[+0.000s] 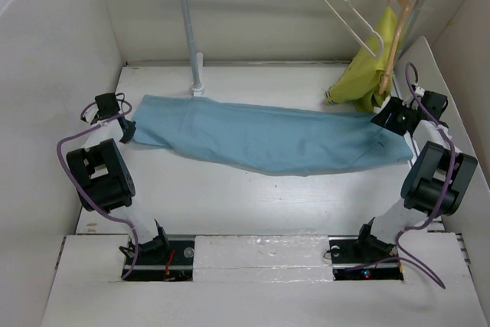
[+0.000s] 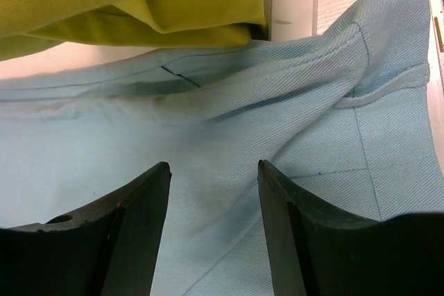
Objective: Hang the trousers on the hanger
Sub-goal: Fold the trousers at the center of the board.
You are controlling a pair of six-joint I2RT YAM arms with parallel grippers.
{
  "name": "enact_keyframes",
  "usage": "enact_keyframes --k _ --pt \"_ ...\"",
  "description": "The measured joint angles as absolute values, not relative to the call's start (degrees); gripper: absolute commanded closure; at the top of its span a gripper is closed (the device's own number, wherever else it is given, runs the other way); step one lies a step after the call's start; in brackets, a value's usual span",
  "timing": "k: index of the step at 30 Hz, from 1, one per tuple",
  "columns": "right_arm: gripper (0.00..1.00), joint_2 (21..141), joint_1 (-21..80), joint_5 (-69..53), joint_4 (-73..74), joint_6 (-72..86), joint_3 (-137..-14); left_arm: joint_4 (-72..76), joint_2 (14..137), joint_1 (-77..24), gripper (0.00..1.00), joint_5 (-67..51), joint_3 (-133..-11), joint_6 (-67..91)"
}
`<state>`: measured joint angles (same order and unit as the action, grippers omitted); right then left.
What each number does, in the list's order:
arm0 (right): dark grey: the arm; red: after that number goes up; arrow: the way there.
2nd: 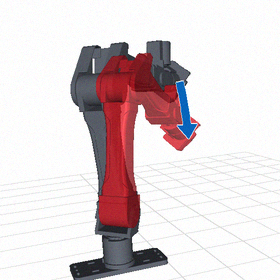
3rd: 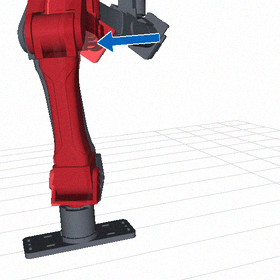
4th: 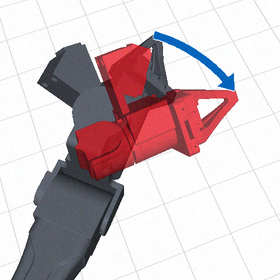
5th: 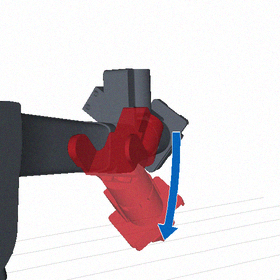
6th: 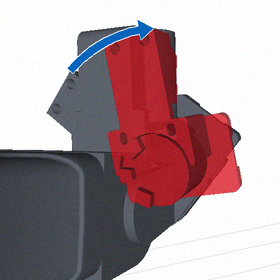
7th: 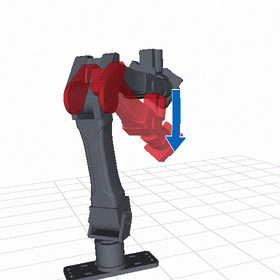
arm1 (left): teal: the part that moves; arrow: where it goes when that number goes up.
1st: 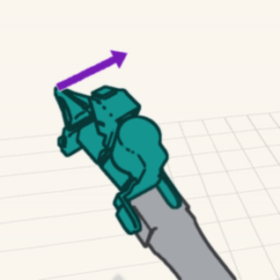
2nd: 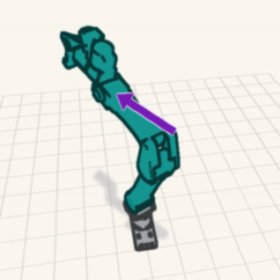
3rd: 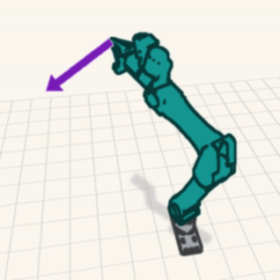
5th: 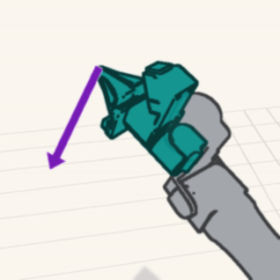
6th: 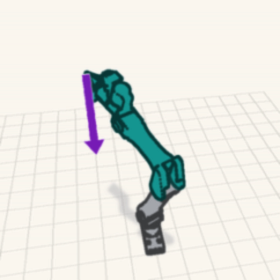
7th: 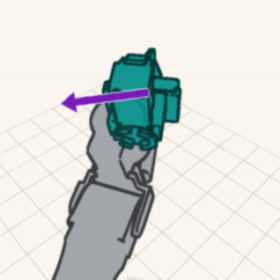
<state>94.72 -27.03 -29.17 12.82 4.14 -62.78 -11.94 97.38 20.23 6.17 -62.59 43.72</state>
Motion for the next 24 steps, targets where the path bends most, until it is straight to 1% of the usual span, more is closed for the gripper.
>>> enact_keyframes --k 6,7,8,10,11,12,13,16,17,18,24 --pt "0.4 95.55 -28.14 -29.19 12.82 4.12 -62.78 -13.93 98.37 20.16 1.0 10.92 -67.35 41.58" --pt "0.4 95.74 -28.4 -29.19 12.8 4.12 -62.78 -14.39 99.35 20.05 0.96 11.73 -68.66 41.34" --pt "0.4 95.96 -28.75 -29.19 12.82 4.12 -62.78 -14.74 100.36 19.94 0.77 12.49 -69.84 41.19" --pt "0.35 96.31 -29.34 -29.28 12.86 4.16 -62.78 -15.92 103.37 19.81 0.6 14.02 -72.55 40.77" --pt "0.34 96.47 -29.63 -29.41 12.97 4.16 -62.81 -16.14 104.81 19.9 0.41 14.44 -73.56 40.6" --pt "0.32 96.55 -29.78 -29.45 13.13 4.14 -62.89 -16.12 106.06 19.97 0.34 14.9 -73.97 40.53" --pt "0.31 96.62 -30.02 -29.47 13.32 4.1 -62.98 -16.32 106.78 19.97 0.3 15.05 -73.91 40.69" --pt "0.3 96.68 -30.24 -29.54 13.74 4.14 -63.33 -17.08 106.61 19.99 0.29 15.4 -72.25 41.21" --pt "0.3 96.68 -30.33 -29.63 13.89 4.14 -63.51 -17.19 106.15 19.99 0.25 15.44 -71.48 41.45" --pt "0.3 96.66 -30.33 -29.63 14.02 4.16 -63.64 -17.17 105.62 19.99 0.24 15.4 -70.63 41.58" --pt "0.3 95.79 -30.85 -29.56 14.81 4.8 -63.81 -15.81 102.67 19.99 0.24 12.32 -65.36 41.89"
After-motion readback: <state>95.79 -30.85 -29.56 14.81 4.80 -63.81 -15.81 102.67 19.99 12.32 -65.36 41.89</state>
